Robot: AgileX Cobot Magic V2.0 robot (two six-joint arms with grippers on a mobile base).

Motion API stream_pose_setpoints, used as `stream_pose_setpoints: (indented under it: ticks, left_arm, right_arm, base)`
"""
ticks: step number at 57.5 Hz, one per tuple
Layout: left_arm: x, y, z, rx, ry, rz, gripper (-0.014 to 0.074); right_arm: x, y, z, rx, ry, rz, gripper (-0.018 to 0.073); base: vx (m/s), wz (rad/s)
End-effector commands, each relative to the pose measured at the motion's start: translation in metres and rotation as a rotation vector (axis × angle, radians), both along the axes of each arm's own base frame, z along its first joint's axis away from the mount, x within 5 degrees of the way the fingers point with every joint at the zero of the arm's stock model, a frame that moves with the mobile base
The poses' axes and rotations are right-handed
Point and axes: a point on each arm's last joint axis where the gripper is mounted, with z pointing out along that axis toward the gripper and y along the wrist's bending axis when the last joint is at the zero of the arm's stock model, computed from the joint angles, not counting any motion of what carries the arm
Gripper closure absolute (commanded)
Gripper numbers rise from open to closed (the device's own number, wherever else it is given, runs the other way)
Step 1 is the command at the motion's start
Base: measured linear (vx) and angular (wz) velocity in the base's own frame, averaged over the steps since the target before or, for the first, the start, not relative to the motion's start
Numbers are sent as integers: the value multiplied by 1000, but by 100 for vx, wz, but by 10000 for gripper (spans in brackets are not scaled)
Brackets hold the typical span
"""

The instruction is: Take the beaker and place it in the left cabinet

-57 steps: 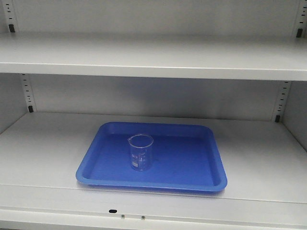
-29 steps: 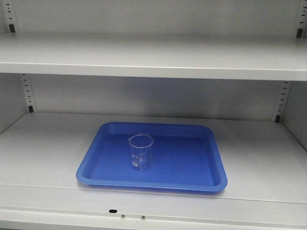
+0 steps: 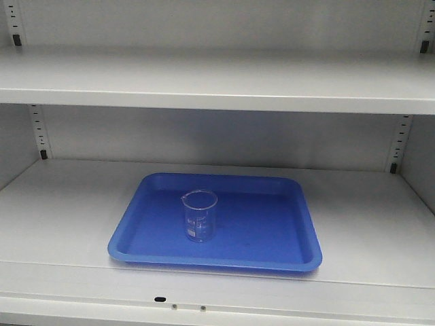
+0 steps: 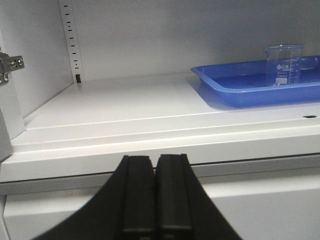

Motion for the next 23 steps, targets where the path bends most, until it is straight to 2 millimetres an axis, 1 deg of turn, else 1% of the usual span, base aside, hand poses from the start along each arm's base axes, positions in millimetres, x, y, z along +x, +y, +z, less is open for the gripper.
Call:
stream_pose_setpoints:
  ticks: [1,23]
  left_arm:
    - [-1,0,3,-22,-84,1,595]
    - [-1,0,3,-22,-84,1,595]
  right_arm:
    - [-2,1,7,-13,-93,5,562]
    - [-2,1,7,-14,-94,4,562]
  base:
    - [0,0]
    - [0,0]
